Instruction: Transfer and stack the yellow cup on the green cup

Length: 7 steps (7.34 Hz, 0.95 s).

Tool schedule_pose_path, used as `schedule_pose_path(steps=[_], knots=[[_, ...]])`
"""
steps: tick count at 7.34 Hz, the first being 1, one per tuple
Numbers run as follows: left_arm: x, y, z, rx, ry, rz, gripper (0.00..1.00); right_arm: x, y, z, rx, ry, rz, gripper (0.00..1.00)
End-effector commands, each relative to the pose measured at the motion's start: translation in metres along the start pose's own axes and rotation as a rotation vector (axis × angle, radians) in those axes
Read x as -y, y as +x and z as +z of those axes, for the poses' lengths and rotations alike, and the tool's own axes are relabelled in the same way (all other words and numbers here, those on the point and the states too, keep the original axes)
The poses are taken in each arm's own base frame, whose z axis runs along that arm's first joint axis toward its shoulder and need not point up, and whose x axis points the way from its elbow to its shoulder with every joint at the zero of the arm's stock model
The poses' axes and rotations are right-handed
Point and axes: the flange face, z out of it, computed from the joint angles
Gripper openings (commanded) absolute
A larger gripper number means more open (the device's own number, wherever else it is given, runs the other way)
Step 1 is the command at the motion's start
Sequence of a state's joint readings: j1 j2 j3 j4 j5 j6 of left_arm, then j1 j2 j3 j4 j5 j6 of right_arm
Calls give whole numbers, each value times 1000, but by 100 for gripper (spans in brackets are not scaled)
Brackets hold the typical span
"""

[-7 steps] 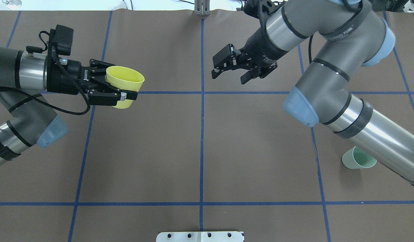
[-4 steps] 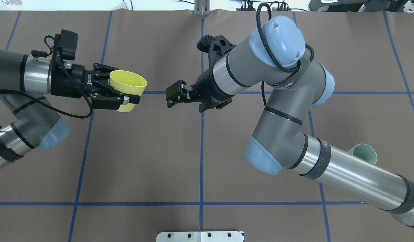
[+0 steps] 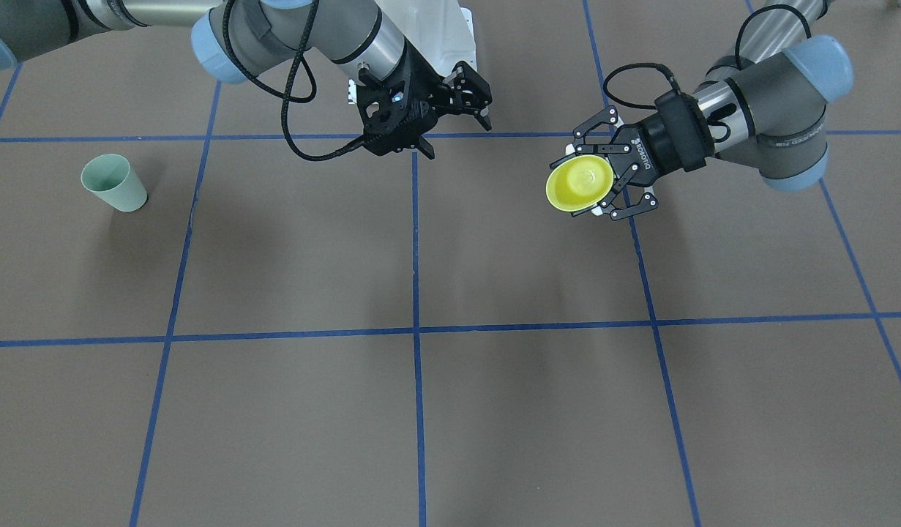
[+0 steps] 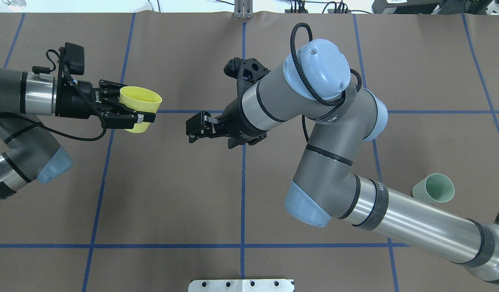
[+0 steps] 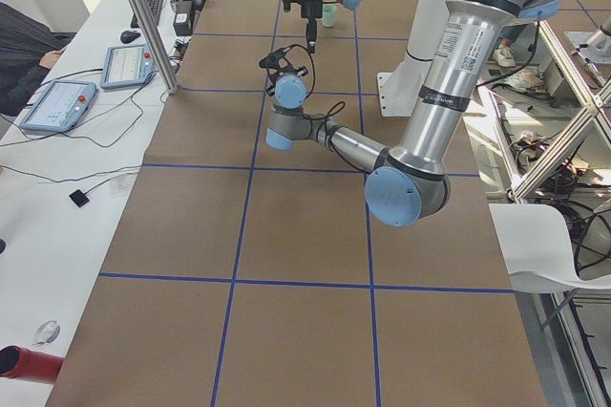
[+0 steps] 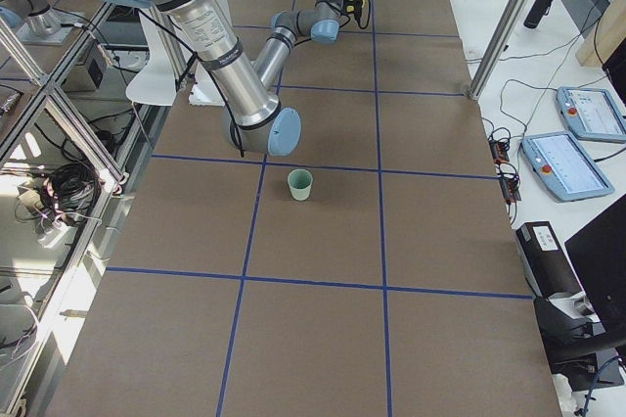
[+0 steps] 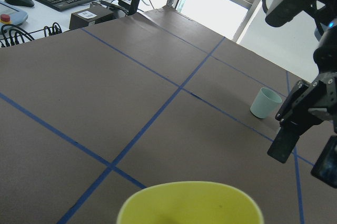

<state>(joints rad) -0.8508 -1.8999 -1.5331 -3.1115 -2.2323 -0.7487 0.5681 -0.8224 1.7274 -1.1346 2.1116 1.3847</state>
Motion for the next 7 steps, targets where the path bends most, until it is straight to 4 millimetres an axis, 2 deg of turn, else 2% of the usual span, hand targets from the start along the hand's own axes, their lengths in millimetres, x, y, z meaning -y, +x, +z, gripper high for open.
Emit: schedule_pose_path(steps=[1, 3, 4, 7], knots=[[-32, -19, -11, 43, -45, -60, 0, 0, 6, 2, -8, -1, 22, 99], [-25, -15, -1, 50, -19, -95, 0, 2, 9, 2, -14, 4, 20, 99], [-23, -4, 12, 55, 21, -89, 2, 3, 10, 4, -18, 2, 24, 99], [-46, 41, 55, 7, 40, -87, 21, 4, 10, 8, -22, -4, 27, 98]])
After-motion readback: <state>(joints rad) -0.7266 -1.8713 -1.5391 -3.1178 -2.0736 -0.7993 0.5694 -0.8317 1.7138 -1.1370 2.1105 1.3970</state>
